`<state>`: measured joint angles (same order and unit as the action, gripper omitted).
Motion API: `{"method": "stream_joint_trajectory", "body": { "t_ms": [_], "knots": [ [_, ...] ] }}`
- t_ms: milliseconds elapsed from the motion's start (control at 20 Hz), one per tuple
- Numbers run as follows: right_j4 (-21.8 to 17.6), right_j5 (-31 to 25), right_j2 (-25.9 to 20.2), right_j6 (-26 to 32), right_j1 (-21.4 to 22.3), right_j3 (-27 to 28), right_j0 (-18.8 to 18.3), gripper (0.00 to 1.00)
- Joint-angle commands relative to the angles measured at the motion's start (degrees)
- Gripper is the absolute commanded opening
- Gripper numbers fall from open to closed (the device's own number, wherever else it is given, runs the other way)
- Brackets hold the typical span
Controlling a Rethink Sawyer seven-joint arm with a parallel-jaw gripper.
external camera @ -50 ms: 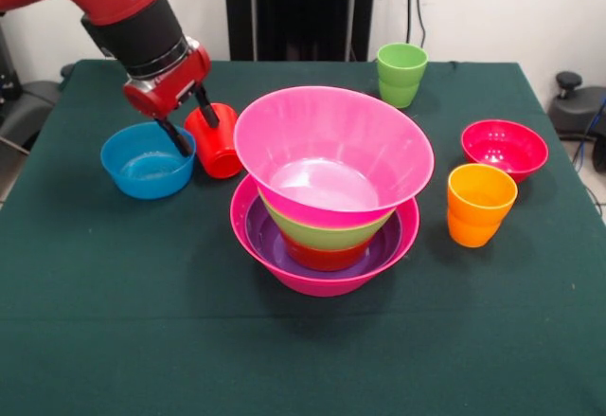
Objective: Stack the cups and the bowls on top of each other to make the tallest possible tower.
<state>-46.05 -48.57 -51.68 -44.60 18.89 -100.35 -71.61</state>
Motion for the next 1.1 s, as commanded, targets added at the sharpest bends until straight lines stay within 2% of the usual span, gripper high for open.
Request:
{"method": "stream_joint_trajectory", "body": {
  "t_ms": [50,450,800,900,1100],
  "knots": [
    [-5.09,-2.78,1.51,19.98,-2.62,5.54,1.05,1.00],
    [-6.45,-1.19,2.20,18.49,-1.83,6.56,1.86,1.00],
    [-9.47,2.23,3.78,12.74,1.62,5.85,3.04,1.00],
    [-10.30,1.42,4.61,11.57,3.39,5.87,3.93,1.00],
    [-10.54,0.16,4.72,12.58,3.93,6.21,4.11,1.00]
  ]
}}
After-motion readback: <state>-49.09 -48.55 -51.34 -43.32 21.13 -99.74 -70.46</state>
